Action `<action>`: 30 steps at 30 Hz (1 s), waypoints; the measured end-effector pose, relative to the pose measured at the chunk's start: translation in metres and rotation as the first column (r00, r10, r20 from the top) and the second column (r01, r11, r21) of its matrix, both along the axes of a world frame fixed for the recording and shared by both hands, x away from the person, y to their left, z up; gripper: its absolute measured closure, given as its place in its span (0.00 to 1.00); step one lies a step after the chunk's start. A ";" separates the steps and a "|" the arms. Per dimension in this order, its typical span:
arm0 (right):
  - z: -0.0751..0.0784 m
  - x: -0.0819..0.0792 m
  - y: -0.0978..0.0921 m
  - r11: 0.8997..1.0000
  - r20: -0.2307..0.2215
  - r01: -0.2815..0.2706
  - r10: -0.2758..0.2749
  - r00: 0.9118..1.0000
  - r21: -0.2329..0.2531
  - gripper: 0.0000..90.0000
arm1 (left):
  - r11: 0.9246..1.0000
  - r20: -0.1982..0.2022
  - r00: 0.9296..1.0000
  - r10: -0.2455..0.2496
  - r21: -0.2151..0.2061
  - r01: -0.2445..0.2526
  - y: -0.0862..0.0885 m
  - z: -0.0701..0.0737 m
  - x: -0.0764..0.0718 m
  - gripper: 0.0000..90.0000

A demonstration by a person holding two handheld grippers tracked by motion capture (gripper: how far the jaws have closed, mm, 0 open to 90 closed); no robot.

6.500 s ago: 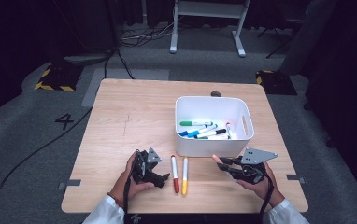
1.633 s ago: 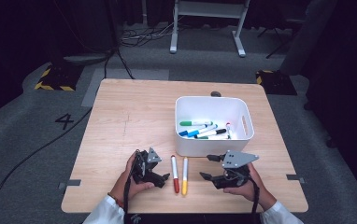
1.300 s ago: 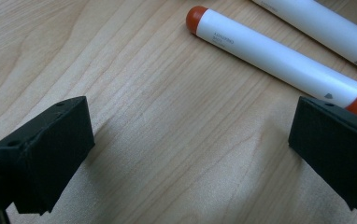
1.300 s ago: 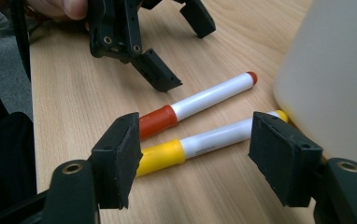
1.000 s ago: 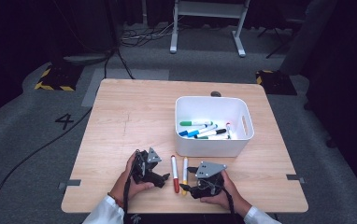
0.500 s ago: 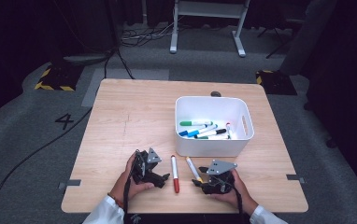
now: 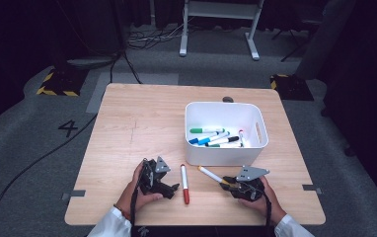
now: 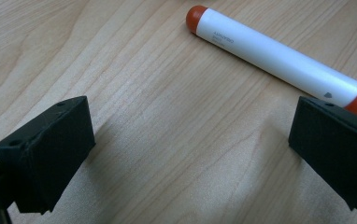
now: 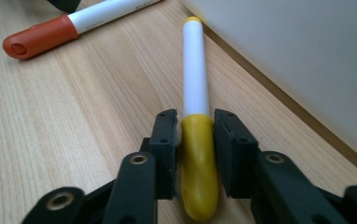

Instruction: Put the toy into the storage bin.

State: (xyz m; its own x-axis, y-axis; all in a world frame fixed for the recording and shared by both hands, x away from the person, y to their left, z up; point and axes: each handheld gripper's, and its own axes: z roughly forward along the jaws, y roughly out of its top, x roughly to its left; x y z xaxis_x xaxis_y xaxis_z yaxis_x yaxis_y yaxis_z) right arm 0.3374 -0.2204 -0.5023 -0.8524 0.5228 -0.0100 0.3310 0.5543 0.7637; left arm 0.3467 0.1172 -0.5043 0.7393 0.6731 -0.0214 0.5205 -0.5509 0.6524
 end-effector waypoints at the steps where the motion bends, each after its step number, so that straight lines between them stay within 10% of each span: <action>1: 0.000 0.001 0.000 1.000 0.002 -0.012 0.012 1.000 -0.001 0.81 | 1.000 -0.001 1.000 0.000 0.000 0.000 0.000 0.000 0.000 0.00; 30: 0.036 -0.002 -0.022 0.982 0.058 -0.189 0.187 0.981 0.029 0.84 | 1.000 -0.001 1.000 -0.006 0.002 0.006 0.000 0.000 0.001 0.00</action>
